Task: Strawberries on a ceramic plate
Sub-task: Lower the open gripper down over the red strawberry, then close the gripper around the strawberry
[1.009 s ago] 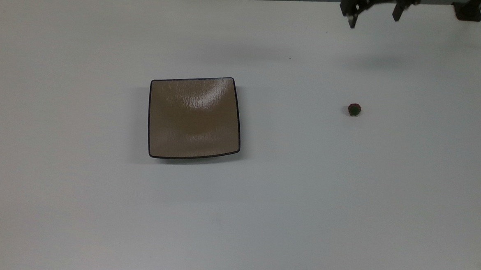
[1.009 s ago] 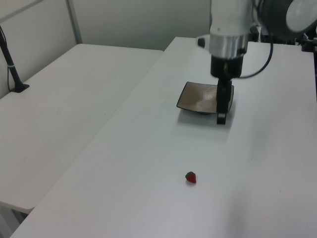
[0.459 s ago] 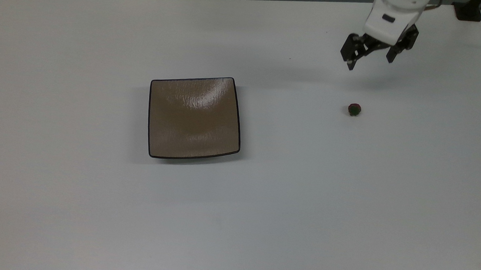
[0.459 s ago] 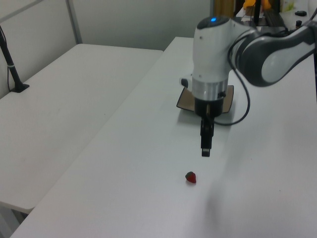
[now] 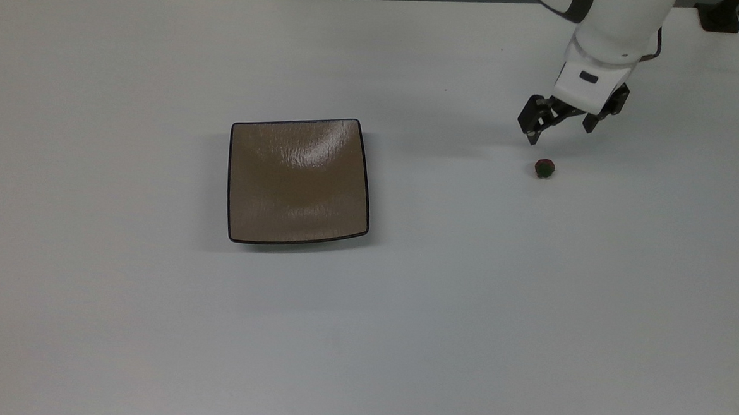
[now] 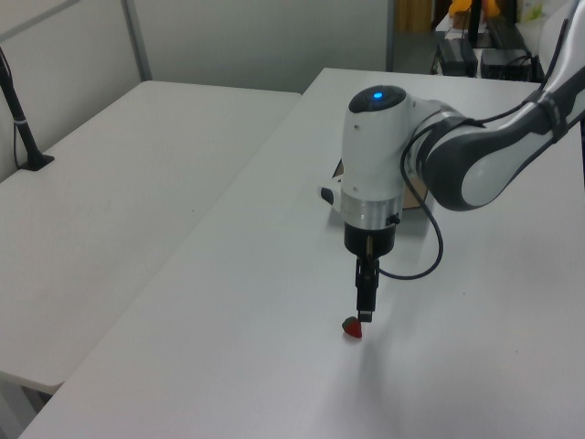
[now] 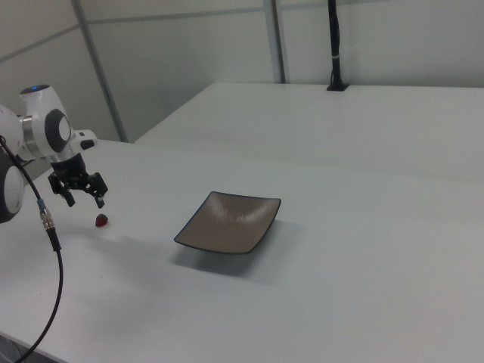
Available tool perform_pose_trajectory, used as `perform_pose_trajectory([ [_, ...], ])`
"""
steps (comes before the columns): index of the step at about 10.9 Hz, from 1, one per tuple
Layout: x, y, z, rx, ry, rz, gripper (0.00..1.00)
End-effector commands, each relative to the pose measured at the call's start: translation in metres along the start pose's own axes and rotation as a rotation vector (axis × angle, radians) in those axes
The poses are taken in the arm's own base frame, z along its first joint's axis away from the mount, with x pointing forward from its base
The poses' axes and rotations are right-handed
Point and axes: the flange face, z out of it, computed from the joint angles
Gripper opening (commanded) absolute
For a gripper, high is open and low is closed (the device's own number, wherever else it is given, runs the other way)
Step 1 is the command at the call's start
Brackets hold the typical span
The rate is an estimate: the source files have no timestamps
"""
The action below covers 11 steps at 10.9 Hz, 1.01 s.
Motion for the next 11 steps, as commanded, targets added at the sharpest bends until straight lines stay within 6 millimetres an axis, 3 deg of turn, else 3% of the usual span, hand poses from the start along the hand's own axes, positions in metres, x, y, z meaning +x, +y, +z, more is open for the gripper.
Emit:
perform_pose_trajectory([
  [1,0.006,-0.004,0.031,-0.017,0.029,0.006,1.0],
  [7,0.013,-0.004,0.07,-0.025,0.067,-0.022,0.99],
  [8,0.013,-0.002,0.073,-0.033,0.066,-0.029,0.88],
  [11,0.014,0.001,0.071,-0.036,0.068,-0.033,0.27],
])
